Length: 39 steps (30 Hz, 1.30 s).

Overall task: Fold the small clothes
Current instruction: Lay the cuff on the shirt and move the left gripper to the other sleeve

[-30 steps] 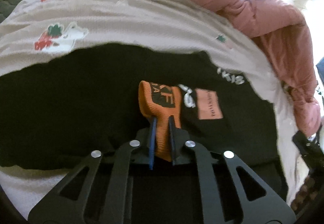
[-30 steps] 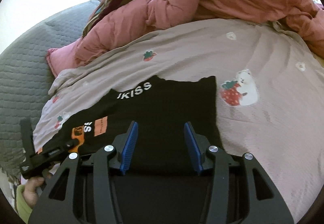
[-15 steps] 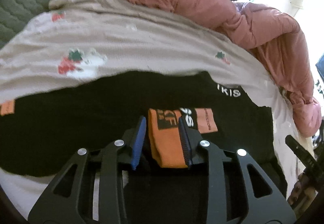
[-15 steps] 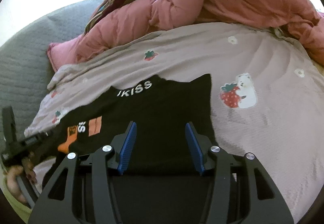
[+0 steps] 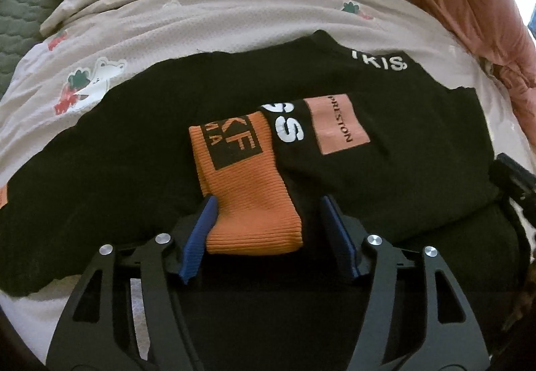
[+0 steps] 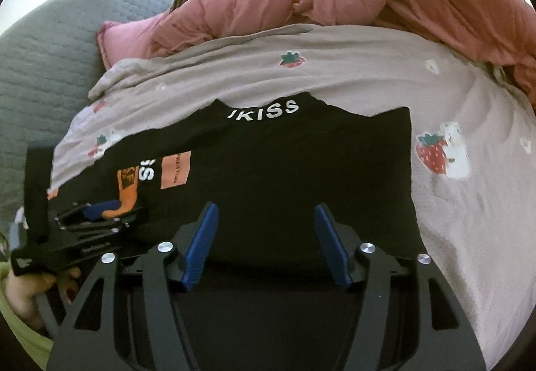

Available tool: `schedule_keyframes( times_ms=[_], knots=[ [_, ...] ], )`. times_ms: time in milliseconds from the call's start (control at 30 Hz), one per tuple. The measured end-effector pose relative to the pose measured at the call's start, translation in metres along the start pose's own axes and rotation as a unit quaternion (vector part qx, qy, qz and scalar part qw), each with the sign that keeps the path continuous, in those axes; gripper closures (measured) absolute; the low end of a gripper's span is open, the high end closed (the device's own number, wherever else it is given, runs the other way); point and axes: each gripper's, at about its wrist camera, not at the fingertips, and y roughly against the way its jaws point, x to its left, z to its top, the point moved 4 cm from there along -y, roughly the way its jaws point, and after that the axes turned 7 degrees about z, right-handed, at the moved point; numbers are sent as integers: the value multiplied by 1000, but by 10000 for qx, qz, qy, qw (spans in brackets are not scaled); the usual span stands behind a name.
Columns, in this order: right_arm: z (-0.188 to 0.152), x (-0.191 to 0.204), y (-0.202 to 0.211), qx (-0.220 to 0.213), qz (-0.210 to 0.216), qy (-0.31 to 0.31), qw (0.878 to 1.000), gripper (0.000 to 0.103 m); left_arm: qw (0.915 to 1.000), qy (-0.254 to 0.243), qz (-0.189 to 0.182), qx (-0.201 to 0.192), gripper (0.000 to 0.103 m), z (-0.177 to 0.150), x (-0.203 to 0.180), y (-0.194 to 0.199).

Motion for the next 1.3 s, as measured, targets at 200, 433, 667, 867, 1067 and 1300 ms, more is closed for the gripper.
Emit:
schedule_keyframes(
  times_ms=[200,433,667,867,1067,1300],
  knots=[
    [-9,-31,-22,489,-303,-363,9977,37,10000,6,-48,18,42,0,-1,-1],
    [-18,-45,-32,694,-437,-370,9959,37,10000,3,-69,9,39,1,-3,1],
    [-14,-38,-19,536,-382,-384,9971,28,9996,14,-268,-98,27,1,-6,15],
    [-3,-27,-6,305,-249,-433,9983,25,9990,75,-237,-367,9,5,0,32],
    [2,-14,4,134,-159,-407,9990,15,9984,143,-157,-515,9,6,12,44],
    [7,-1,12,38,-114,-336,9994,14,9960,418,35,-783,9,4,41,62]
  ],
)
